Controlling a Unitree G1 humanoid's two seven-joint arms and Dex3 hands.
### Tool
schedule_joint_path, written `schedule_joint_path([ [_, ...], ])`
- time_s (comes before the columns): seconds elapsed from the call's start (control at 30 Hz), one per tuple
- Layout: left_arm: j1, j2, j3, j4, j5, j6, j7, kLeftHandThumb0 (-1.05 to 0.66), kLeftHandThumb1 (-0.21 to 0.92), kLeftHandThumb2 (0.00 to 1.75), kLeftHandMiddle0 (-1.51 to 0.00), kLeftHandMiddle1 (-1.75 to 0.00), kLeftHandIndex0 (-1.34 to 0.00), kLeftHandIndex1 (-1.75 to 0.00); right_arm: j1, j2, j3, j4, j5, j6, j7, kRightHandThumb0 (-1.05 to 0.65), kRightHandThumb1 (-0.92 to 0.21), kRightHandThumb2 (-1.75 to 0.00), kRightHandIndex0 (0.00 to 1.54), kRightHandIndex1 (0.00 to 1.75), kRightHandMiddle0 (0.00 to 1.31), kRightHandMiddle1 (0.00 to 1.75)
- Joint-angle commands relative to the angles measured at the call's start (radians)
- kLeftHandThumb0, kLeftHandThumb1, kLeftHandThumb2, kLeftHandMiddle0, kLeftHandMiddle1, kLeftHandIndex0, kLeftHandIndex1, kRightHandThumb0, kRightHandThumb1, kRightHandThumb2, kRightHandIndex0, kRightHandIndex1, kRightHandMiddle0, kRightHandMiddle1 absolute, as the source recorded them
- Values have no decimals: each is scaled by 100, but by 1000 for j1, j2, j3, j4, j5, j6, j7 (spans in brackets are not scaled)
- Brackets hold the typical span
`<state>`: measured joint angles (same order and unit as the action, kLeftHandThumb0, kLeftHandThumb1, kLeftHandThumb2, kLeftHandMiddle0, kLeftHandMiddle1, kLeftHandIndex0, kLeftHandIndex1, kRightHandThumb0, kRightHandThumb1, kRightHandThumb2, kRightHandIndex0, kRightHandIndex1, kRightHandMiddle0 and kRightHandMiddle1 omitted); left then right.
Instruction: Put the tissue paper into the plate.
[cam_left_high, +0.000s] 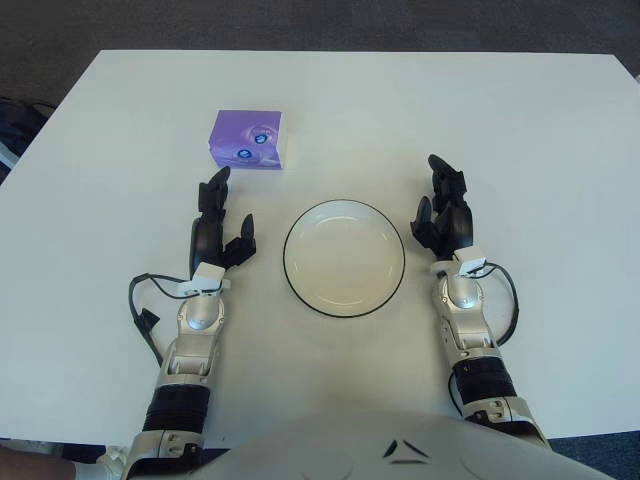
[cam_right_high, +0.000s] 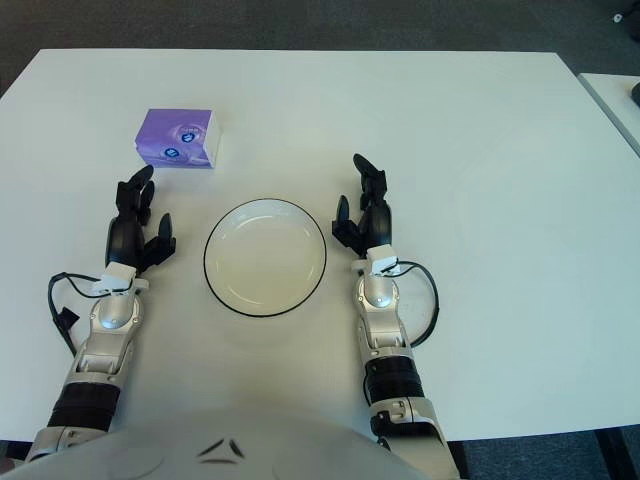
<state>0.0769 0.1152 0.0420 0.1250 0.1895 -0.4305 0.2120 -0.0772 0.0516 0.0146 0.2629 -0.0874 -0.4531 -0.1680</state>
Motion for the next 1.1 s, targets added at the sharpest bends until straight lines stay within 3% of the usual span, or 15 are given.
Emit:
schedule_joint_path([
  [0.0,74,-30,-21,86,7,25,-1,-70,92,75,-29,-9,0,-71,153,-15,-5,145,-13,64,5,-62,-92,-84,25,9,0,58],
  [0.8,68,-21,-14,70,25,28,5,-73,92,74,-30,-9,0,-70,137,-14,-8,169,-23,60,-17,-64,-92,-84,24,8,0,60],
  [1.07,54,20,4,28,1,48,-43,-73,92,74,-30,-9,0,-72,128,-19,-8,180,-21,55,-12,-63,-92,-85,25,9,0,59],
])
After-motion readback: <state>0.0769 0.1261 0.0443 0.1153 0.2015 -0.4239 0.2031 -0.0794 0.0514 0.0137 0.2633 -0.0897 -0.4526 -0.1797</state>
